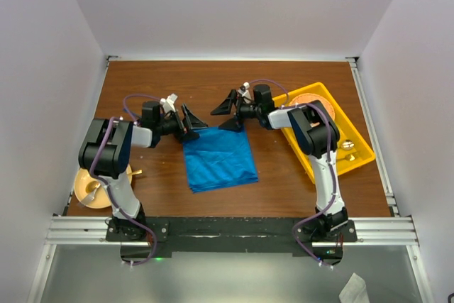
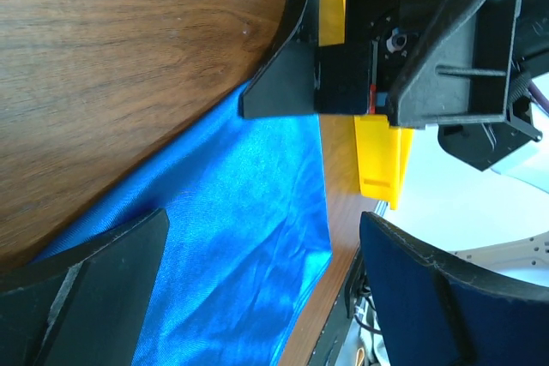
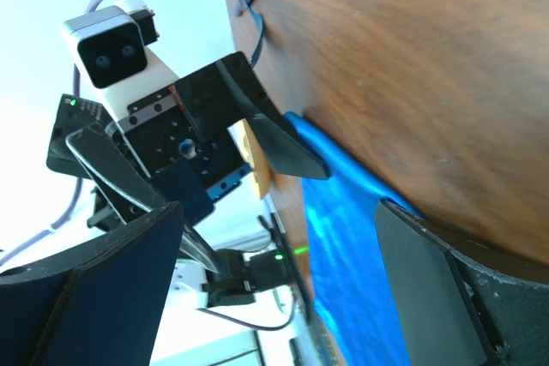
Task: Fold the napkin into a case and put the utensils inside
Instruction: Smooth out the square-folded napkin at the center of the board.
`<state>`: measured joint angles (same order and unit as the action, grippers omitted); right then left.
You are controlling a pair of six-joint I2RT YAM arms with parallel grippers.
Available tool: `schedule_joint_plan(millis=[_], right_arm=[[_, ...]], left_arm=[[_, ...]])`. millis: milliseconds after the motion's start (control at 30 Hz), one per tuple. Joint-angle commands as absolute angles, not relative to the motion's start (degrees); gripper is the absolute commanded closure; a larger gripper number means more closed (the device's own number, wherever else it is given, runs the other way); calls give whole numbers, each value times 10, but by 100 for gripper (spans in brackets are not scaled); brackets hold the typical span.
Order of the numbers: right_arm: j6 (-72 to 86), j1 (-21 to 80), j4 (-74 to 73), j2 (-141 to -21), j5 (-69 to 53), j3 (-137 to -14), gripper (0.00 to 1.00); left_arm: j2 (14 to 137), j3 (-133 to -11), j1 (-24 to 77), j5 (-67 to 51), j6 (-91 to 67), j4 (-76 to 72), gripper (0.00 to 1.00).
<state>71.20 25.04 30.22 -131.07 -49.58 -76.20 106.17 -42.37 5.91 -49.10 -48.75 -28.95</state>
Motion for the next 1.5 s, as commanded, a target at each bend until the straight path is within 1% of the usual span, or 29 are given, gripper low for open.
schedule_joint_plan(millis=[0,267,367,467,600,700,800,1000,1100,1233,1267,1467], right_arm=[[619,226,252,-1309,-527,-765,2],[541,206,188,-1298,-564,-786,2],[565,206,210,-1258,-587,-794,2],[618,212,252,-1207,-602,-774,2],[691,228,293,-1167,-606,-714,2],[736,239,354,-1165,-604,-665,2],[743,249,381,-1171,-599,-636,2],[698,256,376,-1196,-601,-613,2],[646,253,337,-1199,-606,-599,2],[561,244,245,-1201,-609,-596,2],[520,243,223,-1201,-608,-599,2],[399,228,98,-1225,-600,-619,2]], left_arm=[[1080,-424,49,-466,-462,-251,0],[1086,-432,39,-457,-440,-220,0],[1084,-432,39,-461,-447,-228,0],[1081,-432,40,-464,-453,-236,0],[1082,-431,40,-467,-452,-238,0],[1083,-430,40,-465,-453,-241,0],[1085,-431,40,-468,-453,-243,0],[1086,-432,40,-467,-451,-241,0],[1085,-432,40,-466,-447,-238,0],[1084,-428,40,-465,-446,-237,0],[1084,-427,40,-465,-445,-236,0],[1078,-427,38,-466,-439,-234,0]])
